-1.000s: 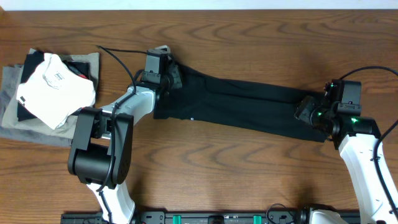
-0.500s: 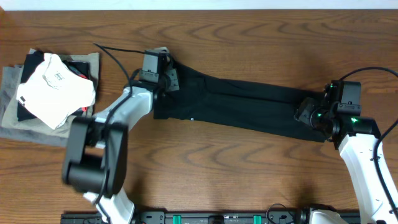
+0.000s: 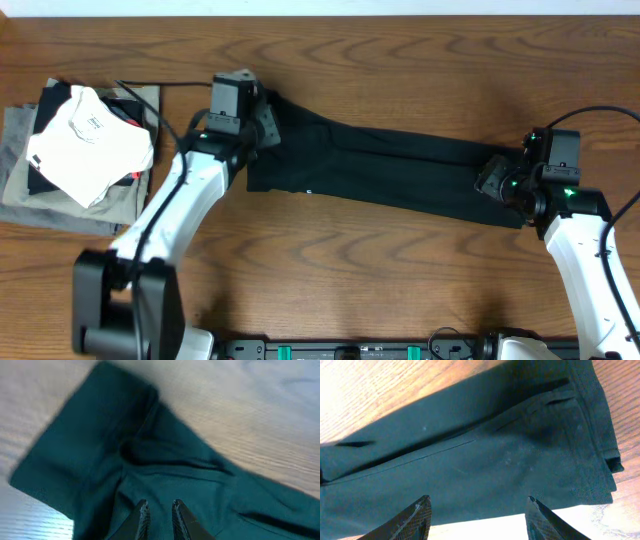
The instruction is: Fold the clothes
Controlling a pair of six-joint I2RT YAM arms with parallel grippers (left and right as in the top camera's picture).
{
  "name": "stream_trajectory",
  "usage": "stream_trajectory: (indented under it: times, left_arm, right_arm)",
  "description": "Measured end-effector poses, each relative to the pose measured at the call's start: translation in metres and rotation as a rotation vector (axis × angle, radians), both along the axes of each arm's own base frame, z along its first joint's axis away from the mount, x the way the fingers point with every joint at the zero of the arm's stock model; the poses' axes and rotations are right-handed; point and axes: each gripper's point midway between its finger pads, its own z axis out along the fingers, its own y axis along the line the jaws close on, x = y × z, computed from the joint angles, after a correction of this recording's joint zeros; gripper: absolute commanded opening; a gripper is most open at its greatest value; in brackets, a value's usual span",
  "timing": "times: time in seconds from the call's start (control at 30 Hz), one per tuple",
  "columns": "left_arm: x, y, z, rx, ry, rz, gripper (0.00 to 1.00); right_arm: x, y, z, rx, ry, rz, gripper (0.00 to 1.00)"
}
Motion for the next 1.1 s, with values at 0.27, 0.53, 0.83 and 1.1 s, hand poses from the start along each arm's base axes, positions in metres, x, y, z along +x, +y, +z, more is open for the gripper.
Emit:
stream_trajectory:
  times: [0.27,0.53,0.83,1.1]
  left_arm:
    - [0.017,-0.005,-0.076,-0.042,0.101,0.082,0.09]
    - [0.048,-0.012,-0.067,-0.077,-0.034,0.074,0.09]
    - [0.065,-0.016,-0.074,-0.078,-0.103,0.053,0.09]
    - [0.064,-0.018,-0.086,-0.043,-0.097,-0.009,0.23]
  right_arm:
    - [0.000,-0.001,-0.004,-0.001,0.014,-0.001,0.58]
    - [-0.002,0.000,-0.006,-0.001,0.025,-0.002,0.58]
    - [-0.002,0.000,-0.006,0.000,0.026,-0.001,0.58]
    - [-0.005,0.000,-0.008,0.001,0.041,-0.002,0.58]
